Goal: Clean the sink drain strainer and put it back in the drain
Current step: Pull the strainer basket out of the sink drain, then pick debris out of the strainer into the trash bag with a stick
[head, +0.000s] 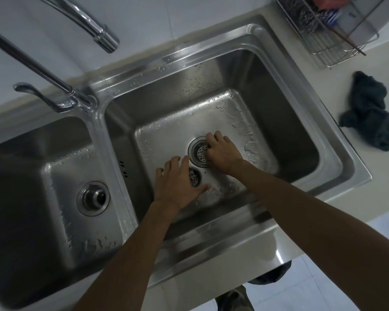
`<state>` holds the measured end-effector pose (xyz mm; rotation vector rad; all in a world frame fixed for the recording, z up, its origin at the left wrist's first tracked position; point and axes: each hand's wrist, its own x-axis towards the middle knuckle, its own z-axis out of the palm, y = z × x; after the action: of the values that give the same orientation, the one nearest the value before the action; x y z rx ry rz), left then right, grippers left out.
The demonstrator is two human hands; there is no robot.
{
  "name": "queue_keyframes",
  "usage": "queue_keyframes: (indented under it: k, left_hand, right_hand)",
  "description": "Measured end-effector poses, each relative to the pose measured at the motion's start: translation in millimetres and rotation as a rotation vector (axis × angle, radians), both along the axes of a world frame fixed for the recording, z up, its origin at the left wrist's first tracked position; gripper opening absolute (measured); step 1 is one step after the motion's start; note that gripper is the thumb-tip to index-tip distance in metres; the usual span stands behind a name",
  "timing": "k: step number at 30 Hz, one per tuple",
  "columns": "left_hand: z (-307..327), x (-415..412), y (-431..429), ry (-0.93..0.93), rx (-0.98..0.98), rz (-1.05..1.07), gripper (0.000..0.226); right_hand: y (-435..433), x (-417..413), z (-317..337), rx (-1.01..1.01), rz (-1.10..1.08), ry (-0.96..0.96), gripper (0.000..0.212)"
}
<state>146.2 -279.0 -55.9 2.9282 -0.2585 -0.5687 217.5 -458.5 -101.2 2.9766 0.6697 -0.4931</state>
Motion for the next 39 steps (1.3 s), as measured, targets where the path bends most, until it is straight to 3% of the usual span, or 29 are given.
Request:
queue_keyframes:
  k: [9,17,22,39]
  left_hand:
    - [6.7,-7.2,5.6,0.013,-0.001,-0.030,0.109]
    - [12.9,-17.7,10.5,0.030,-0.004,-0.055,0.109]
    - [14.2,-28.1,6.9,0.014,0.015,-0.105,0.111]
    - [-0.3,-16.7,-1.8,0.076,0.041,-0.124,0.111]
  right_hand:
    - [-11.4,-8.1,16.3,0.097,-0.009,0.079,0.036]
    - [-34.6,-32.2,30.3,0.163,-0.210,0.152,0.082]
    - [-41.1,-47.0,30.9,0.051,-0.223,0.238,0.068]
    - [-14.7,-50.0,13.7,0.001,-0.217,0.277,0.077]
